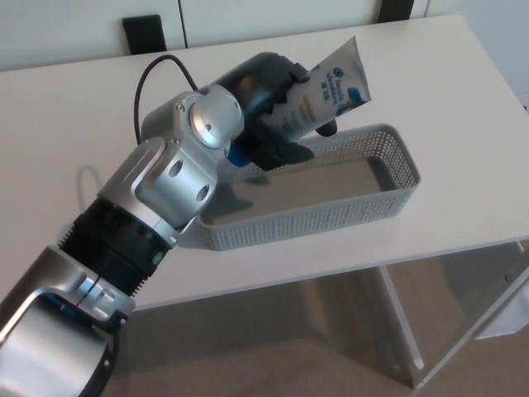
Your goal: The robot walks towards a table in front, picks a shampoo with left hand and puts it in a small grey container
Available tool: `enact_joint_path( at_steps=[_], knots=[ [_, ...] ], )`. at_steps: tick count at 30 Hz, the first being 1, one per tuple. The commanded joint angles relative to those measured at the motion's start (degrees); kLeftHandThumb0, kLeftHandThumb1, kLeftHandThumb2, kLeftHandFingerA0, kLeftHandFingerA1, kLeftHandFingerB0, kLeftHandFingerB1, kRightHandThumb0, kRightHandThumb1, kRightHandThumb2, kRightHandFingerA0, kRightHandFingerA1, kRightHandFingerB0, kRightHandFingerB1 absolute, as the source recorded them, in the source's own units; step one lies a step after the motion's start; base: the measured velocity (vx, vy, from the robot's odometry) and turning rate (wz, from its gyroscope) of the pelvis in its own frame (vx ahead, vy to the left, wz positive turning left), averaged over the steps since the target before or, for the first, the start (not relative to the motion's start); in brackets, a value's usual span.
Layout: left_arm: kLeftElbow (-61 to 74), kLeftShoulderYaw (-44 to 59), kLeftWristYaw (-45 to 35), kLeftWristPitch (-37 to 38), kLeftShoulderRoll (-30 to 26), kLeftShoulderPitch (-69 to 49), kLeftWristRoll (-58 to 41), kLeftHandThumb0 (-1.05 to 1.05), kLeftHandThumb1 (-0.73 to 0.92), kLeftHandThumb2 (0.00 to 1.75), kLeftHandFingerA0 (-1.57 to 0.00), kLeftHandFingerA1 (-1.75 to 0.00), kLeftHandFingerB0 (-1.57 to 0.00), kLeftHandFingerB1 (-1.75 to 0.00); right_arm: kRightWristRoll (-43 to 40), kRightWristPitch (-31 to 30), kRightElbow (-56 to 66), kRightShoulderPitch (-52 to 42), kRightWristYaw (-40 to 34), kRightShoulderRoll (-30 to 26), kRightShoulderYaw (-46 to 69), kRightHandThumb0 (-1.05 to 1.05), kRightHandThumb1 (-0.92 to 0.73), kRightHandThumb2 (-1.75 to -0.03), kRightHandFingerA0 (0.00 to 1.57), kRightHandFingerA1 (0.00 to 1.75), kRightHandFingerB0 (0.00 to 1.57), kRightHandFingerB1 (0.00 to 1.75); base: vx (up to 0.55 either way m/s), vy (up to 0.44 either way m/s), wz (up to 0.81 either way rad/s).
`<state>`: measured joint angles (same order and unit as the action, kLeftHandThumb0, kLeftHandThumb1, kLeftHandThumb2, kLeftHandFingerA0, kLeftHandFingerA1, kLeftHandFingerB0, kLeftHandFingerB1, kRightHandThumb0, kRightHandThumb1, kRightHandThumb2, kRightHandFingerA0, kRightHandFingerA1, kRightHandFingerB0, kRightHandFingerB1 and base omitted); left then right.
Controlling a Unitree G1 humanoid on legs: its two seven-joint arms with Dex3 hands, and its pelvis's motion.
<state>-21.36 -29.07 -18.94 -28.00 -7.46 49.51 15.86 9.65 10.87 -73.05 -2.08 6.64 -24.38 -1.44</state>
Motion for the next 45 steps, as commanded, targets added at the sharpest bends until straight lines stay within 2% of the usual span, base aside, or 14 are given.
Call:
enact_joint_path(
  at_steps=[1, 2, 3, 4, 5, 7, 8, 9, 24, 26, 27, 30, 44, 45],
  knots=[
    [-0.7, 1.15, 0.48, 0.81, -0.71, -1.15, 1.68, -0.15, 0.81, 0.65, -1.14, -1.16, -0.89, -0.65, 0.27, -0.69, -0.15, 0.29, 0.8, -0.92, -0.07, -0.32, -0.73, -0.62, 0.64, 0.45, 0.47, 0.38, 0.0, 0.0, 0.0],
    [-0.78, 1.94, 2.61, -0.01, 0.15, -1.51, 2.11, -0.26, 0.72, 0.62, -1.11, -0.86, -0.74, -0.5, 0.16, -0.69, -0.12, 0.46, 0.99, -1.05, 0.05, -0.32, -0.73, -0.61, 0.63, 0.45, 0.48, 0.38, 0.0, 0.0, 0.0],
    [-0.74, 2.3, 3.82, -0.75, 0.66, -1.78, 2.62, -0.49, 0.59, 0.58, -0.53, -0.59, -0.31, -0.32, 0.0, -0.75, -0.04, 0.58, 1.05, -1.04, 0.2, -0.31, -0.72, -0.61, 0.65, 0.45, 0.48, 0.38, 0.0, 0.0, 0.0],
    [-0.64, 2.4, 4.32, -1.17, 0.86, -1.98, 3.05, -0.49, 0.59, 0.58, -0.53, -0.59, -0.31, -0.32, -0.13, -0.82, 0.05, 0.67, 1.0, -0.94, 0.31, -0.31, -0.72, -0.61, 0.65, 0.45, 0.48, 0.38, 0.0, 0.0, 0.0],
    [-0.99, 0.96, 3.38, -1.47, 0.09, -1.32, 4.73, -0.66, 0.6, 0.59, -0.16, -0.32, -0.11, -0.21, -0.52, -1.08, 0.28, 0.99, 1.32, -0.94, 0.67, -0.3, -0.72, -0.61, 0.66, 0.46, 0.48, 0.39, 0.0, 0.0, 0.0],
    [-0.94, -0.43, 3.19, -1.66, -0.62, -0.93, 6.54, -0.75, 0.49, 0.85, -0.03, -0.23, -0.04, -0.15, -0.47, -1.15, 0.39, 1.23, 1.3, -1.01, 0.72, -0.31, -0.73, -0.61, 0.67, 0.46, 0.49, 0.39, 0.0, 0.0, 0.0],
    [-1.01, -0.83, 3.11, -1.75, -0.91, -0.77, 7.16, -0.85, 0.53, 0.87, 0.0, -0.05, 0.0, -0.01, -0.24, -1.26, 0.36, 1.58, 1.28, -1.1, 0.58, -0.39, -0.62, -0.81, 0.62, 0.57, 0.46, 0.5, 0.0, 0.0, 0.0],
    [-0.65, -0.99, 3.35, -1.86, -1.21, -1.06, 7.65, -0.91, 0.55, 0.92, 0.0, 0.0, 0.0, 0.0, 0.08, -1.44, 0.54, 1.97, 1.67, -1.39, 0.29, -0.32, -0.72, -0.62, 0.64, 0.46, 0.48, 0.39, 0.0, 0.0, 0.0],
    [0.27, 0.57, 4.45, -0.36, -2.33, -5.31, 9.18, -0.95, 0.59, 0.97, 0.0, 0.0, 0.0, 0.0, -0.04, -1.89, 0.61, 2.59, 2.99, -1.83, 0.02, -0.31, -0.72, -0.61, 0.66, 0.46, 0.48, 0.39, 0.0, 0.0, 0.0],
    [1.16, 1.05, 4.34, -0.24, -2.78, -6.54, 9.08, -0.94, 0.58, 0.96, 0.0, 0.0, 0.0, -0.02, 0.27, -1.73, 0.95, 2.16, 3.25, -1.94, -0.34, -0.39, -0.62, -0.81, 0.63, 0.58, 0.44, 0.5, 0.0, 0.0, 0.0],
    [2.19, 1.41, 4.11, -0.41, -3.06, -6.95, 9.04, -0.95, 0.59, 0.96, 0.0, 0.0, 0.0, -0.01, 0.37, -1.81, 0.98, 2.14, 3.36, -1.92, -0.49, -0.31, -0.72, -0.61, 0.65, 0.46, 0.47, 0.38, 0.0, 0.0, 0.0],
    [5.23, 1.98, 3.95, -0.25, -3.98, -8.33, 9.39, -0.95, 0.59, 0.97, 0.0, 0.0, 0.0, -0.01, 0.77, -2.0, 1.03, 2.07, 3.53, -1.92, -0.99, -0.31, -0.73, -0.61, 0.63, 0.45, 0.46, 0.38, 0.0, 0.0, 0.0],
    [68.31, 27.14, -1.83, 14.28, -10.75, -48.58, -7.68, -0.86, 0.53, 0.83, -0.08, -0.36, -0.09, -0.32, 1.6, -1.71, 0.07, 1.5, 3.68, -2.66, -1.84, -0.31, -0.73, -0.61, 0.62, 0.44, 0.45, 0.37, 0.0, 0.0, 0.0],
    [72.2, 33.36, -3.89, 19.54, -9.4, -61.45, -13.22, -0.36, 0.25, 0.88, 0.0, -0.5, 0.0, -0.48, 1.31, -1.48, 0.15, 0.98, 3.98, -2.71, -1.61, -0.31, -0.72, -0.61, 0.61, 0.46, 0.47, 0.39, 0.0, 0.0, 0.0]
  ],
)
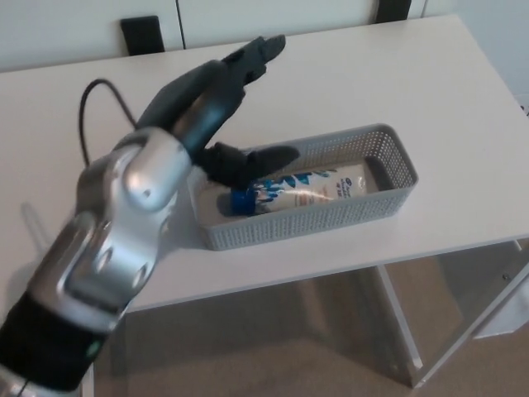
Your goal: The robot walks towards a table in front, picks a shampoo with left hand and puts it in a small grey container
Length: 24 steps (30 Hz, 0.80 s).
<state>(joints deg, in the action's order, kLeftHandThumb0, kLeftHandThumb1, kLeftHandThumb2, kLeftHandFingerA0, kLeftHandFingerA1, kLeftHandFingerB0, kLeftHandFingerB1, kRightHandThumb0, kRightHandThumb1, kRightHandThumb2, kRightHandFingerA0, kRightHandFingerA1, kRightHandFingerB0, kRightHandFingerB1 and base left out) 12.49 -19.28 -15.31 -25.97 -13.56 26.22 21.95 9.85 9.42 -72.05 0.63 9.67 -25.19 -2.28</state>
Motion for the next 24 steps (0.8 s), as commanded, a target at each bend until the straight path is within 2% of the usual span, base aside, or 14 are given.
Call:
enact_joint_path(
  at_steps=[1, 4, 5, 7, 8, 9, 11, 13, 14, 15, 17, 18, 22, 24],
  knots=[
    [39.46, 26.3, -8.76, 20.99, -2.0, -45.89, -22.88, -0.36, 0.25, 0.88, 0.0, -0.5, 0.0, -0.48, 1.13, -0.15, -0.72, -2.01, 1.52, -2.2, -0.86, -0.3, -0.73, -0.61, 0.6, 0.46, 0.47, 0.39, 0.0, 0.0, 0.0],
    [37.57, 31.29, -12.7, 29.99, -0.1, -59.36, -30.03, -0.35, 0.27, 0.88, -0.01, -0.5, 0.0, -0.48, 1.34, -0.43, -1.2, -2.22, 1.46, -1.6, -1.14, -0.3, -0.75, -0.62, 0.6, 0.46, 0.47, 0.39, 0.0, 0.0, 0.0],
    [35.53, 32.38, -14.24, 34.22, 0.56, -64.17, -32.32, -0.64, 0.52, 0.56, -0.17, -0.32, -0.2, -0.28, 1.75, -0.42, -1.59, -2.49, 1.14, -1.28, -1.53, -0.31, -0.74, -0.62, 0.61, 0.46, 0.47, 0.39, 0.0, 0.0, 0.0],
    [32.42, 33.5, -16.56, 39.3, 0.99, -69.27, -35.13, -0.61, 0.52, 0.56, -0.19, -0.33, -0.21, -0.28, 1.69, -0.78, -2.18, -2.74, 0.85, -0.52, -1.54, -0.3, -0.73, -0.61, 0.63, 0.46, 0.47, 0.39, 0.0, 0.0, 0.0],
    [28.43, 33.7, -17.17, 45.46, 0.86, -74.36, -34.76, -0.65, 0.54, 0.57, -0.25, -0.34, -0.27, -0.3, 2.06, -0.95, -2.47, -2.96, 0.18, -0.2, -1.87, -0.3, -0.73, -0.61, 0.63, 0.47, 0.47, 0.38, 0.0, 0.0, 0.0],
    [25.97, 34.03, -18.08, 47.85, 0.6, -77.54, -34.68, -0.66, 0.49, 0.57, -0.31, -0.35, -0.34, -0.34, 2.11, -0.9, -2.52, -3.24, -0.09, -0.02, -1.94, -0.33, -0.74, -0.61, 0.62, 0.46, 0.45, 0.38, 0.0, 0.0, 0.0],
    [22.01, 34.37, -18.91, 49.53, -0.69, -80.27, -33.57, -0.63, 0.51, 0.57, -0.37, -0.36, -0.37, -0.35, 1.81, -0.34, -2.28, -3.98, 0.27, 0.0, -1.79, -0.33, -0.74, -0.61, 0.6, 0.45, 0.45, 0.38, 0.0, 0.0, 0.0],
    [11.46, 32.72, -13.06, 55.95, -5.88, -81.27, -23.72, -0.57, 0.47, 0.56, -0.39, -0.4, -0.34, -0.35, 1.63, 0.1, -1.87, -4.63, 0.75, -0.4, -1.73, -0.33, -0.75, -0.62, 0.6, 0.46, 0.47, 0.38, 0.0, 0.0, 0.0],
    [6.58, 31.63, -9.18, 58.57, -8.5, -80.62, -18.66, -0.6, 0.41, 0.72, -0.39, -0.51, -0.32, -0.45, 1.66, -0.03, -1.85, -4.42, 0.63, -0.55, -1.79, -0.33, -0.75, -0.62, 0.6, 0.45, 0.46, 0.38, 0.0, 0.0, 0.0],
    [3.82, 30.95, -6.79, 58.8, -10.45, -80.51, -15.24, -0.55, 0.49, 0.55, -0.47, -0.43, -0.37, -0.35, 1.53, -0.22, -1.89, -4.29, 0.53, -0.54, -1.71, -0.31, -0.75, -0.62, 0.61, 0.46, 0.46, 0.38, 0.0, 0.0, 0.0],
    [1.68, 30.16, -5.19, 56.73, -12.27, -79.58, -12.53, -0.5, 0.47, 0.54, -0.49, -0.45, -0.39, -0.36, 1.17, -0.63, -1.76, -3.22, 0.64, -0.75, -1.45, -0.32, -0.75, -0.62, 0.6, 0.45, 0.47, 0.38, 0.0, 0.0, 0.0],
    [0.34, 30.0, -4.29, 55.68, -12.96, -79.89, -11.32, -0.5, 0.39, 0.68, -0.49, -0.54, -0.39, -0.46, 1.53, -0.58, -1.85, -3.18, 0.09, -0.9, -1.74, -0.33, -0.75, -0.62, 0.6, 0.44, 0.48, 0.38, 0.0, 0.0, 0.0],
    [-2.41, 29.56, -1.22, 53.13, -14.74, -82.39, -7.43, -0.51, 0.42, 0.7, -0.49, -0.54, -0.4, -0.47, 2.04, -0.02, -0.86, -3.94, 0.38, -1.85, -2.41, -0.32, -0.75, -0.62, 0.62, 0.46, 0.47, 0.39, 0.0, 0.0, 0.0],
    [-6.9, 26.61, 7.63, 52.09, -19.01, -80.99, 2.36, -0.51, 0.46, 0.76, -0.59, -0.59, -0.46, -0.51, 2.35, -0.41, -1.15, -3.59, 0.37, -1.66, -2.78, -0.33, -0.75, -0.62, 0.6, 0.46, 0.46, 0.38, 0.0, 0.0, 0.0]
  ],
)
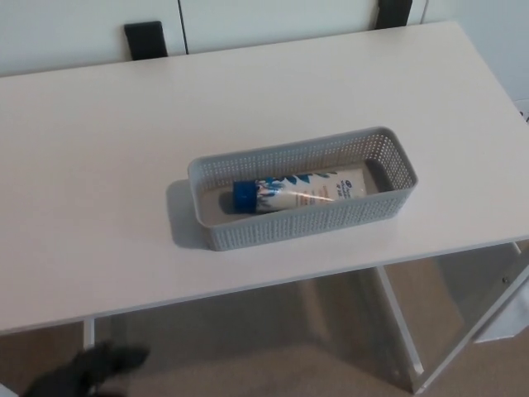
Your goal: The robot walks towards a table in front, picks a shampoo with left hand and puts it in a small grey container
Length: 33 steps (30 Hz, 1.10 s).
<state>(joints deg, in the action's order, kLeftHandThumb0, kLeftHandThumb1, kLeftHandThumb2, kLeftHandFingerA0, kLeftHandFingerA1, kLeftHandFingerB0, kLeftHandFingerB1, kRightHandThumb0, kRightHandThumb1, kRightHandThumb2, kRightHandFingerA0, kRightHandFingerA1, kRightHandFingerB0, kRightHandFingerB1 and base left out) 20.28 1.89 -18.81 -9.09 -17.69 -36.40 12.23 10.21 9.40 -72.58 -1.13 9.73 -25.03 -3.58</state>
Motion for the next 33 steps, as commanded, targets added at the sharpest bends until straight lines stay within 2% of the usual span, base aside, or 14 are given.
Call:
enact_joint_path(
  at_steps=[1, 5, 7, 8, 12, 13, 20, 21, 24, 25, 28, 31, 32, 33],
  knots=[
    [-15.65, 4.03, 13.79, 33.24, -16.35, -17.66, 15.5, -0.44, 0.57, 0.57, -0.65, -0.5, -0.52, -0.42, 2.01, -0.51, -0.57, -1.8, 0.51, -1.91, -1.56, -0.32, -0.75, -0.62, 0.6, 0.46, 0.47, 0.38, 0.0, 0.0, 0.0],
    [-18.94, -1.68, 19.26, 26.13, -17.88, -13.43, 21.58, -0.44, 0.48, 0.75, -0.7, -0.64, -0.52, -0.54, 1.12, -0.86, -0.33, -1.65, 1.33, -2.96, -0.73, -0.3, -0.74, -0.61, 0.62, 0.48, 0.47, 0.39, 0.0, 0.0, 0.0],
    [-20.74, -5.02, 10.31, 16.54, -20.21, -7.06, 20.47, -0.35, 0.64, 0.58, -0.72, -0.64, -0.44, -0.42, 2.45, -1.01, -0.45, -1.44, 1.01, -2.6, -2.05, -0.33, -0.74, -0.61, 0.59, 0.45, 0.46, 0.38, 0.0, 0.0, 0.0],
    [-23.56, -6.03, 8.56, 15.37, -20.68, -4.28, 19.25, -0.44, 0.53, 0.78, -0.66, -0.66, -0.34, -0.48, 2.66, -1.09, -0.58, -1.41, 0.82, -2.24, -2.33, -0.32, -0.75, -0.62, 0.59, 0.46, 0.45, 0.38, 0.0, 0.0, 0.0],
    [-37.54, -10.08, 2.99, 11.16, -20.73, 10.33, 15.63, -0.48, 0.55, 0.8, -0.51, -0.58, -0.26, -0.45, 2.49, -0.59, -0.19, -1.59, 0.82, -1.31, -2.81, -0.32, -0.74, -0.62, 0.61, 0.47, 0.48, 0.4, 0.0, 0.0, 0.0],
    [-41.93, -9.8, 1.94, 11.44, -19.62, 14.33, 12.95, -0.38, 0.69, 0.61, -0.53, -0.51, -0.29, -0.37, 2.26, -0.51, -0.56, -1.38, 0.62, -1.02, -2.68, -0.32, -0.75, -0.62, 0.6, 0.46, 0.47, 0.39, 0.0, 0.0, 0.0],
    [-60.41, -0.66, 1.19, 6.4, -9.72, 28.83, -2.18, -0.43, 0.68, 0.6, -0.43, -0.44, -0.35, -0.36, 1.43, -0.21, -1.27, -1.4, -0.31, 0.25, -2.23, -0.33, -0.75, -0.62, 0.59, 0.45, 0.44, 0.37, 0.0, 0.0, 0.0],
    [-65.48, 4.66, 3.19, 4.9, -5.44, 30.09, -7.5, -0.48, 0.76, 0.63, -0.28, -0.41, -0.26, -0.34, 0.87, 0.26, -0.78, -2.02, -1.04, 0.5, -1.7, -0.32, -0.73, -0.61, 0.59, 0.43, 0.45, 0.37, 0.0, 0.0, 0.0],
    [-73.04, 6.92, 6.57, 5.97, -2.84, 31.01, -7.61, -0.48, 0.81, 0.63, -0.32, -0.42, -0.27, -0.37, 0.47, 0.88, -0.6, -2.35, -2.91, 0.92, -1.11, -0.29, -0.74, -0.61, 0.57, 0.43, 0.43, 0.37, 0.0, 0.0, 0.0],
    [-77.38, 3.3, 10.01, 9.63, -3.32, 30.64, -2.35, -0.58, 0.65, 0.89, -0.48, -0.54, -0.33, -0.47, 0.14, 0.76, -0.26, -1.76, -4.03, 0.86, -0.63, -0.29, -0.74, -0.61, 0.57, 0.43, 0.41, 0.36, 0.0, 0.0, 0.0],
    [-80.87, -1.51, 12.74, 13.07, -5.16, 30.74, 3.86, -0.56, 0.81, 0.65, -0.5, -0.4, -0.51, -0.4, -0.25, 0.7, 0.19, -0.78, -5.15, 0.44, -0.04, -0.3, -0.73, -0.61, 0.59, 0.44, 0.41, 0.36, 0.0, 0.0, 0.0],
    [-82.78, -0.59, 12.79, 12.4, -6.18, 31.83, 3.29, -0.56, 0.84, 0.65, -0.38, -0.37, -0.32, -0.34, -0.36, 0.68, 0.21, 0.0, -6.2, 0.69, 0.35, -0.37, -0.63, -0.76, 0.54, 0.52, 0.37, 0.44, 0.0, 0.0, 0.0],
    [-83.77, -0.39, 12.52, 12.78, -6.91, 32.94, 3.21, -0.57, 0.66, 0.98, -0.36, -0.53, -0.22, -0.45, -0.23, 0.43, 0.35, 0.89, -6.21, 1.19, 0.21, -0.29, -0.73, -0.61, 0.59, 0.44, 0.41, 0.36, 0.0, 0.0, 0.0],
    [-84.6, -0.48, 12.26, 13.35, -7.16, 33.68, 3.21, -0.55, 0.65, 0.96, -0.41, -0.54, -0.33, -0.49, -0.16, 0.14, 0.37, 1.43, -6.2, 1.43, 0.21, -0.29, -0.73, -0.61, 0.57, 0.44, 0.4, 0.36, 0.0, 0.0, 0.0]
  ],
)
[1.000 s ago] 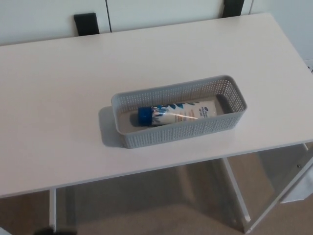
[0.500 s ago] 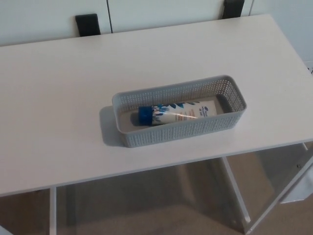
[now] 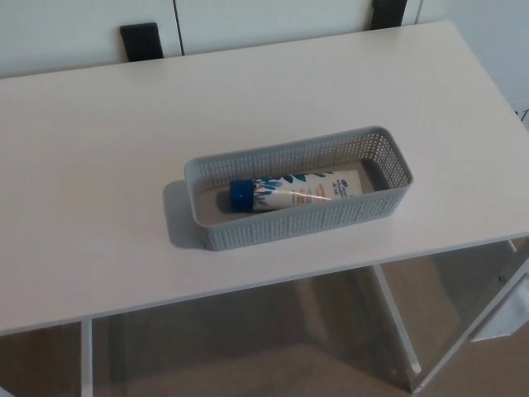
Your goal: The robot walks towards a table in front, picks a shampoo with left hand and puts it in a small grey container
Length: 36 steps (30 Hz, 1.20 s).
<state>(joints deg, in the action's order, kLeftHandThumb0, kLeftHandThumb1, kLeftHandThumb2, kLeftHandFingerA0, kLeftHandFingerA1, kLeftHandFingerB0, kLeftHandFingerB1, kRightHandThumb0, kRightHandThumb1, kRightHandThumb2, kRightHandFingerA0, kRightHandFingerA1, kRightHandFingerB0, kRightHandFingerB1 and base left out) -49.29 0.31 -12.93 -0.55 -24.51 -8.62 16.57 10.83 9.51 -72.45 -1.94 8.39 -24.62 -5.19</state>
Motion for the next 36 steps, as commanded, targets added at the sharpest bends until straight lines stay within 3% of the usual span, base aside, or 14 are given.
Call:
enact_joint_path(
  at_steps=[1, 2, 3, 4, 5, 18, 36],
  knots=[
    [-15.38, 0.9, 6.17, 5.23, -0.26, 6.15, -1.08, -0.55, 0.65, 0.96, -0.41, -0.54, -0.33, -0.49, -0.76, -0.19, 0.19, 2.45, -4.83, 1.05, 1.88, -0.29, -0.73, -0.61, 0.57, 0.44, 0.4, 0.36, 0.0, 0.0, 0.0],
    [-15.98, 0.83, 5.78, 5.36, -0.17, 6.7, -1.16, -0.55, 0.64, 0.95, -0.38, -0.53, -0.33, -0.5, -0.74, -0.23, 0.18, 2.63, -4.77, 0.98, 1.97, -0.28, -0.73, -0.61, 0.57, 0.44, 0.4, 0.36, 0.0, 0.0, 0.0],
    [-17.01, 0.71, 4.94, 5.3, 0.04, 7.8, -1.35, -0.53, 0.78, 0.63, -0.41, -0.38, -0.39, -0.36, -0.63, -0.08, 0.26, 2.93, -4.6, 0.76, 2.13, -0.28, -0.73, -0.61, 0.58, 0.45, 0.42, 0.37, 0.0, 0.0, 0.0],
    [-17.53, 0.6, 4.55, 5.26, 0.15, 8.35, -1.41, -0.53, 0.78, 0.63, -0.41, -0.38, -0.39, -0.36, -0.53, 0.1, 0.34, 3.05, -4.53, 0.61, 2.2, -0.28, -0.73, -0.61, 0.58, 0.45, 0.42, 0.37, 0.0, 0.0, 0.0],
    [-18.37, 0.09, 4.18, 5.74, 0.16, 9.16, -1.11, -0.54, 0.64, 0.95, -0.34, -0.51, -0.27, -0.47, -0.3, -0.14, 0.7, 3.56, -4.35, 0.31, 2.2, -0.29, -0.72, -0.61, 0.59, 0.45, 0.44, 0.37, 0.0, 0.0, 0.0],
    [-22.91, -0.21, -1.81, 5.83, 0.07, 12.99, -3.31, -0.64, 0.69, 0.97, -0.33, -0.52, -0.28, -0.47, 1.11, -0.99, -0.03, 6.76, -4.33, -0.29, 1.2, -0.27, -0.73, -0.61, 0.61, 0.43, 0.49, 0.38, 0.0, 0.0, 0.0],
    [-23.14, 1.36, -0.13, 8.18, 0.35, 11.0, -4.91, -0.51, 0.62, 0.97, -0.36, -0.56, -0.23, -0.48, 0.47, -1.89, 0.8, 5.02, -3.44, 0.13, 1.27, -0.26, -0.71, -0.61, 0.65, 0.44, 0.49, 0.38, 0.0, 0.0, 0.0]
  ],
)
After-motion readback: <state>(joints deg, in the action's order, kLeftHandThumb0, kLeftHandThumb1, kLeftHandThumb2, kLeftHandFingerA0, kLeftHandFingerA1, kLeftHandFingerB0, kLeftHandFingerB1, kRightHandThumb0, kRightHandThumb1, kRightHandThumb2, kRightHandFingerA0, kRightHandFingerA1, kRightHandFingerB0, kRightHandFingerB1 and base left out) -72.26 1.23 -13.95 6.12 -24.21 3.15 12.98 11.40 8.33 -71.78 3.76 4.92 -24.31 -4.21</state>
